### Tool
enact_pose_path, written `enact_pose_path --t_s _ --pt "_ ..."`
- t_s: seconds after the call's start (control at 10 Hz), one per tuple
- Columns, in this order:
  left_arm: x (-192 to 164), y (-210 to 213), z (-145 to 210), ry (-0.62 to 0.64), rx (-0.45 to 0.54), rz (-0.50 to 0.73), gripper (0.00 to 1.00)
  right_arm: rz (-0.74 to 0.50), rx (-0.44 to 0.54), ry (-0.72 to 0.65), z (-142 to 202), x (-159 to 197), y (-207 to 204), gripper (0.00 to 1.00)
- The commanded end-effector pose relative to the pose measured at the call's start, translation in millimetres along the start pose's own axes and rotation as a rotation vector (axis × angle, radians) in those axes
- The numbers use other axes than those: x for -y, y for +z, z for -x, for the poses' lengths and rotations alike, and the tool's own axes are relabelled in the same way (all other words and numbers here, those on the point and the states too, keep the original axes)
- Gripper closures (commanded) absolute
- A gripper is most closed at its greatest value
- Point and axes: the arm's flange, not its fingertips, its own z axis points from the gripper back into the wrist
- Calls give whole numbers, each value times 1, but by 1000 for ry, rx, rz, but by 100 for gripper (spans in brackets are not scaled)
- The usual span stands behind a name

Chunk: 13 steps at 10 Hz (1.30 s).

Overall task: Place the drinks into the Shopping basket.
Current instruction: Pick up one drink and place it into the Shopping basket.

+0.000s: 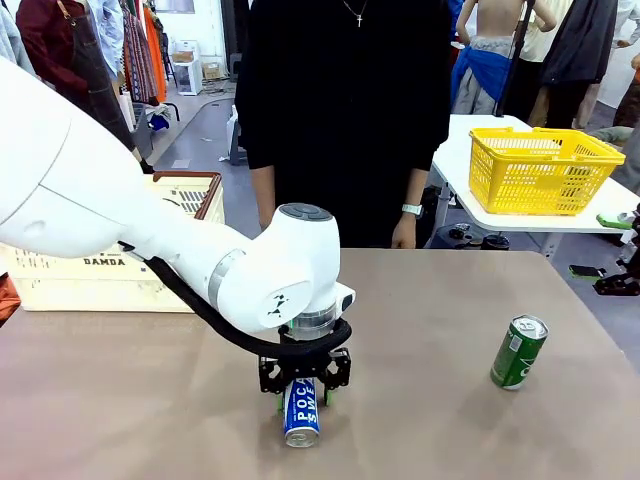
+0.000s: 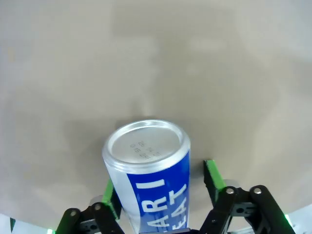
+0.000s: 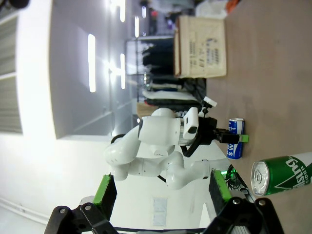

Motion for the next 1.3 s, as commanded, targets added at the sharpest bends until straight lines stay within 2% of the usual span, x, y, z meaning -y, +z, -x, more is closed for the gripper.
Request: enact_pose_path --t_s 0.0,0.3,0.5,0.6,0.7,0.8,0.9,1.0,1.2 --pt "-1 4 -2 18 31 -18 100 8 -14 -6 0 -4 2 0" --pt "-4 6 -2 10 47 -18 100 8 -14 -6 0 -4 2 0" --pt "-14 26 1 -3 64 10 100 8 -14 -6 0 -4 2 0" --pt "-26 54 13 -115 22 59 100 8 -14 -6 0 -4 2 0" --pt "-46 92 29 -130 47 64 100 8 -14 -6 0 -4 2 0" --pt "-72 135 54 -228 -14 99 100 8 -14 -6 0 -4 2 0" --pt "-94 163 76 -263 -11 107 100 8 -14 -6 0 -4 2 0" --pt "-113 180 94 -283 -23 105 100 8 -14 -6 0 -4 2 0" --pt "-148 191 119 -244 65 117 100 8 -14 -6 0 -4 2 0"
